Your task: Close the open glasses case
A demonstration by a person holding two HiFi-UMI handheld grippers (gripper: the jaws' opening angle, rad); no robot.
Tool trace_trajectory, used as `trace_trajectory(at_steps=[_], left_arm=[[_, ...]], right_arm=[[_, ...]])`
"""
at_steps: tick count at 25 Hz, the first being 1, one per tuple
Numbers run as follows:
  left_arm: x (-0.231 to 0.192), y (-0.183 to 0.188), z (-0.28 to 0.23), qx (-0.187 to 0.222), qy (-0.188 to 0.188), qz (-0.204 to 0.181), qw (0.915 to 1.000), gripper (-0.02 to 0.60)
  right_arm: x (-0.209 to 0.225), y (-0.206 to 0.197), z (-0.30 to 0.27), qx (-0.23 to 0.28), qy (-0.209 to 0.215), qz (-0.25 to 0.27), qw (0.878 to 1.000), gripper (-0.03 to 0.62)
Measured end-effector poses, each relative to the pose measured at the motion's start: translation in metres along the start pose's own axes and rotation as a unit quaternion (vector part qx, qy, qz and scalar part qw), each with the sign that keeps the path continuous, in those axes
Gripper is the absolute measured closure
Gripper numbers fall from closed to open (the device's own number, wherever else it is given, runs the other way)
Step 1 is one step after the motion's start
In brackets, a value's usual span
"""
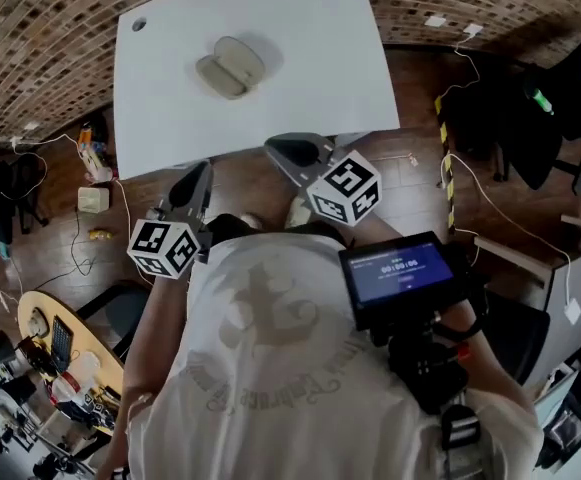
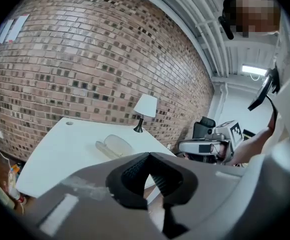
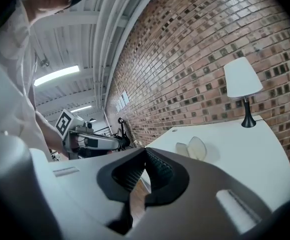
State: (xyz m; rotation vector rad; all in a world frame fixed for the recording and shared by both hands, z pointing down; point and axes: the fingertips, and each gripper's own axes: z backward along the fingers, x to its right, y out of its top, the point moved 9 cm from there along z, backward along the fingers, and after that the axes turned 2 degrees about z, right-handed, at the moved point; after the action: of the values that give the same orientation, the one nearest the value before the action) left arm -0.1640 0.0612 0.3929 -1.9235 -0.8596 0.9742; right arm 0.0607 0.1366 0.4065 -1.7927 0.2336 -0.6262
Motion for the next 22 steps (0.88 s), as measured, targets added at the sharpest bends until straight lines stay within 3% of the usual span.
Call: trace_trajectory(at_steps=[8,19,22], left_arm=[[-0.008,0.011,-0.051,-0.024,-0.031,-0.004,0.9992,0.577],[-0.046,0.057,-0.125,-0.045,-0.121,-0.033,0.9911,0.577],[-0.055,0.06,-0.13,-0.053,-0.119,-0.036,0.9909,0.578]], right_arm=[[0.038,0.011,0.004,0.001,-0.031,0.004,0.999,0.588],[0.076,0.033,-0.016,0.009,-0.105,-0.006,0.994,0.588],[0.078,0.035,-0.022,0.004,-0.11,-0.008,0.994,0.588]])
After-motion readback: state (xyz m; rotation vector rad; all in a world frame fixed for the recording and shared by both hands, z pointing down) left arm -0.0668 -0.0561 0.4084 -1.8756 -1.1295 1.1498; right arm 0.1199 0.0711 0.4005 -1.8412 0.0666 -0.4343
